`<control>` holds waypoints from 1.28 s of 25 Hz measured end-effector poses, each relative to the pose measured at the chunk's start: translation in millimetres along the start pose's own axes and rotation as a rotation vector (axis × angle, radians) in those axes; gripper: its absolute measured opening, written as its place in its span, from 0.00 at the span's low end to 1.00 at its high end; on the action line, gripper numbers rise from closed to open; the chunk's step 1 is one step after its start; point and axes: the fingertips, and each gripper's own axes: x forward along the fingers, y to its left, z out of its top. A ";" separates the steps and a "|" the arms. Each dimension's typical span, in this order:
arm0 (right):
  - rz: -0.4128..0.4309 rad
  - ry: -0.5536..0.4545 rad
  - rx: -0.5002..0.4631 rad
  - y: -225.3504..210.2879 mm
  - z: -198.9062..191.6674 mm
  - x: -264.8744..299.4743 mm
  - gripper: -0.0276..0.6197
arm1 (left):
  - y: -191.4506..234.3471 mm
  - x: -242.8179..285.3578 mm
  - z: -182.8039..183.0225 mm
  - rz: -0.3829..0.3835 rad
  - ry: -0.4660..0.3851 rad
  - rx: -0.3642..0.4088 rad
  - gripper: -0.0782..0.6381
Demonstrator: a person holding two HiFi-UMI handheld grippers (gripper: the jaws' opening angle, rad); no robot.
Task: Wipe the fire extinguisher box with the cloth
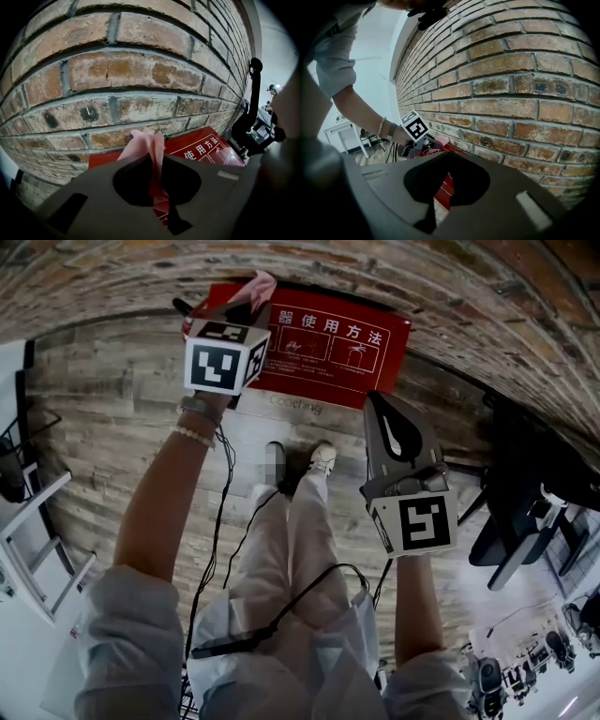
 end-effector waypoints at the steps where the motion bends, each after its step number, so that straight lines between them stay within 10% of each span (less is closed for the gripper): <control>1: -0.003 0.000 0.002 -1.0 -0.6 -1.4 0.05 | -3.3 0.6 1.2 -0.008 -0.001 0.001 0.12; 32: -0.069 -0.003 0.048 -34.1 -17.4 -40.9 0.05 | -161.1 45.7 27.2 -0.301 0.052 0.169 0.12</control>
